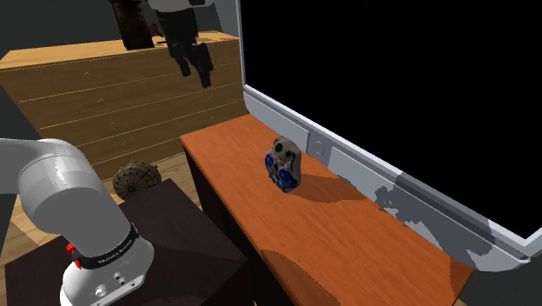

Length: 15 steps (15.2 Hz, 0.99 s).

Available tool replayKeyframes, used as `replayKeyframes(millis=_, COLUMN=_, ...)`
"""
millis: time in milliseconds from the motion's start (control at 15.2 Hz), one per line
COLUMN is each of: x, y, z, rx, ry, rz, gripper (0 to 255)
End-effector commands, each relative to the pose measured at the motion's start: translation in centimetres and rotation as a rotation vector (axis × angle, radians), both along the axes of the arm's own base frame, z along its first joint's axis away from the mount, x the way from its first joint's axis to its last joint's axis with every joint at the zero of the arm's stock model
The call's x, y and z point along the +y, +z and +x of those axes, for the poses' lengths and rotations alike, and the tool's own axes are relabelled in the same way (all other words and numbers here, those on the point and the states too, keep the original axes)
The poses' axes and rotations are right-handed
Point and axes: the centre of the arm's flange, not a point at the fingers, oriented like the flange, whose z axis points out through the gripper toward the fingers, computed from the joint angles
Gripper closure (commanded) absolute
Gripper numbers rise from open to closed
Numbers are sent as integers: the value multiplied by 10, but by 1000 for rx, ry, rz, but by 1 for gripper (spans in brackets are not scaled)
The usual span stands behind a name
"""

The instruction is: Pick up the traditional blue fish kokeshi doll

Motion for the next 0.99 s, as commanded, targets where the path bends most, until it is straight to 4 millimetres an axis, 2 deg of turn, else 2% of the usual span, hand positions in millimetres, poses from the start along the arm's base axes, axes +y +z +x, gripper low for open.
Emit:
replayKeyframes(millis=0, x=0, y=0, z=0, rx=0, ry=0, rz=0, gripper=0)
replayKeyframes(millis=462, x=-48, y=-57, z=69, rx=65, ry=294, rz=-13, gripper=0)
replayKeyframes(millis=924, x=-76, y=-118, z=145, rx=131, ry=589, rz=-27, gripper=0)
